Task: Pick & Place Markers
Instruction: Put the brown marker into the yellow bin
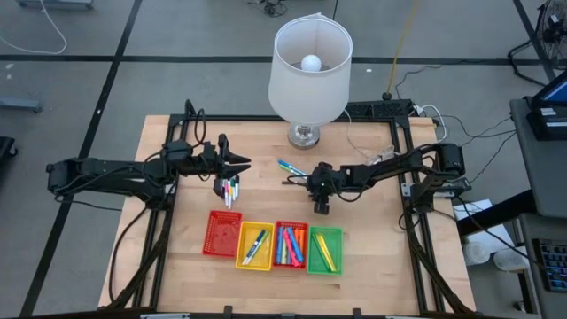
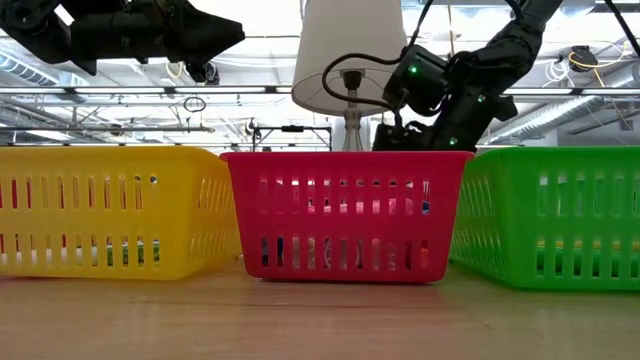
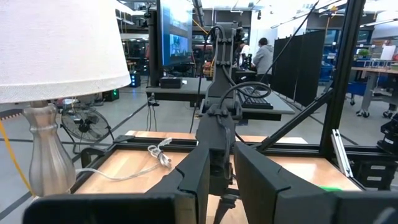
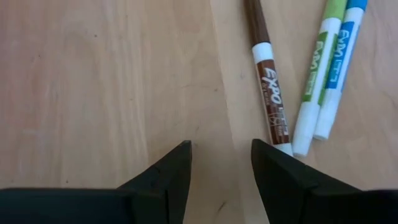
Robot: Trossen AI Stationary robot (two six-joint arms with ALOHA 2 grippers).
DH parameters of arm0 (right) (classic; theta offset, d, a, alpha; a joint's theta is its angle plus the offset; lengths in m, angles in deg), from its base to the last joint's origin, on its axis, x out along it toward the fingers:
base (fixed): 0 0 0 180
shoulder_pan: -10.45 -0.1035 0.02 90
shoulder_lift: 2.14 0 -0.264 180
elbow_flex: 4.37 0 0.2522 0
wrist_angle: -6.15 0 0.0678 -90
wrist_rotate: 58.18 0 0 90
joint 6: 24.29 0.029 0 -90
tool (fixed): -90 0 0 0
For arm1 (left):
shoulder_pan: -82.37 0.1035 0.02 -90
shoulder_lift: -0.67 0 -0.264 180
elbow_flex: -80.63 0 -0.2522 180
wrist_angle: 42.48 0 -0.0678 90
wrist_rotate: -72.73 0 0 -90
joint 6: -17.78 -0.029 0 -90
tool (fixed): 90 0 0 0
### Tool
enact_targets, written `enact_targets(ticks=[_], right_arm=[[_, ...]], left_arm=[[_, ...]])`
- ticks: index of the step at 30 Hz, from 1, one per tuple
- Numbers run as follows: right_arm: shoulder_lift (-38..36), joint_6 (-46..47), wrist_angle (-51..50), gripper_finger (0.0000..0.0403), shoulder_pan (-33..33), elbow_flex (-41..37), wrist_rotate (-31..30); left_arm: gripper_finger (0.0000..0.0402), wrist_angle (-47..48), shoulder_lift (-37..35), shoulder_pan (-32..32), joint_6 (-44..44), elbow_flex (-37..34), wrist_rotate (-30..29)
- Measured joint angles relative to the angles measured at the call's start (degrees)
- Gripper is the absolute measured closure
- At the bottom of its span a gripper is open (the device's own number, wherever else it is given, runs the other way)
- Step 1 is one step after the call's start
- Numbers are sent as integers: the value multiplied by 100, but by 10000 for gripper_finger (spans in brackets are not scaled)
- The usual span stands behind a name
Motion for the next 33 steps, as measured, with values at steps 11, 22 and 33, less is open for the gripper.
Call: enact_targets(ticks=[11,22,33], right_arm=[[0,99,-1,248,2,0,0],[0,101,-1,248,2,0,0],[0,251,-1,248,0,0,-1]], left_arm=[[321,-1,0,0,31,0,0],[321,0,0,0,113,0,1],[321,33,0,0,375,2,2]])
